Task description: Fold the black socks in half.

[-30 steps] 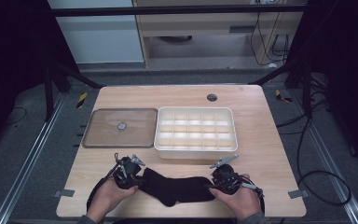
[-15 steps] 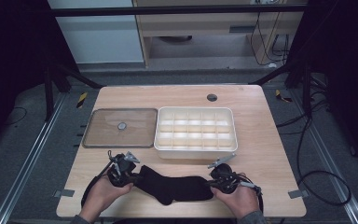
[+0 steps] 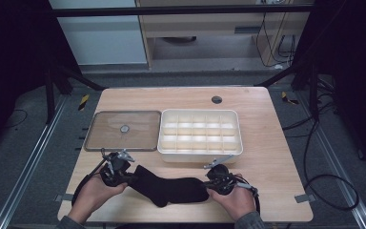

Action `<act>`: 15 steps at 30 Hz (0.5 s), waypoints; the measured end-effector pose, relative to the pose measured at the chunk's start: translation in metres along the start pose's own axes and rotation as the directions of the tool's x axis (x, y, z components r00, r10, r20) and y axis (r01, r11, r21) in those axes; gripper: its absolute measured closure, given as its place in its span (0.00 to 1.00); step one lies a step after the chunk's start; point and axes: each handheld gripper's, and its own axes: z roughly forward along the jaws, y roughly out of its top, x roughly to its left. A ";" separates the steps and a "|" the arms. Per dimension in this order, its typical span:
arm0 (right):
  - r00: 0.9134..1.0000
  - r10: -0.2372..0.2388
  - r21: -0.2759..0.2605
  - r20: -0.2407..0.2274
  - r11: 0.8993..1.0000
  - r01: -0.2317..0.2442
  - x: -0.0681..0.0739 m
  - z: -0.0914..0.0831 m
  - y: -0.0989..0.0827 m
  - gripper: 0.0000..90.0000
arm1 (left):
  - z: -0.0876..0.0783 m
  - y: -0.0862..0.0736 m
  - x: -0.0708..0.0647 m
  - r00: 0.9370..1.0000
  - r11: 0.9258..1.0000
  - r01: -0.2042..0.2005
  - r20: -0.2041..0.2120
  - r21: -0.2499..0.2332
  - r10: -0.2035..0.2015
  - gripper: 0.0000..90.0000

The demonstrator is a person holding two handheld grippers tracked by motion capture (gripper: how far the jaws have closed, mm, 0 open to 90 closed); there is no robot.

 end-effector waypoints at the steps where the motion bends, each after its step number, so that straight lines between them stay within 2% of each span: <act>1: 1.000 -0.004 -0.006 -0.006 1.000 0.004 0.001 0.002 0.002 0.95 | -0.002 0.000 0.000 1.000 1.000 0.005 0.002 0.003 -0.005 0.90; 3: 1.000 -0.008 -0.008 -0.015 1.000 0.007 0.003 0.005 0.006 0.95 | -0.009 0.002 0.001 1.000 1.000 -0.001 0.000 0.005 0.001 0.90; 8: 1.000 -0.009 -0.013 -0.027 1.000 0.008 0.009 0.010 0.013 0.95 | -0.023 0.008 0.000 1.000 1.000 -0.014 0.027 -0.009 0.014 0.90; 11: 0.999 -0.012 -0.021 -0.039 1.000 0.011 0.011 0.011 0.016 0.95 | -0.034 0.016 -0.006 0.998 0.999 -0.032 0.051 -0.024 0.033 0.90; 13: 0.999 -0.004 -0.019 -0.046 1.000 0.003 0.013 0.012 0.019 0.95 | -0.038 0.021 -0.012 0.997 0.998 -0.047 0.065 -0.029 0.049 0.90; 15: 0.999 -0.019 -0.023 -0.050 1.000 0.018 0.014 0.014 0.021 0.95 | -0.039 0.024 -0.015 0.996 0.998 -0.057 0.068 -0.028 0.059 0.90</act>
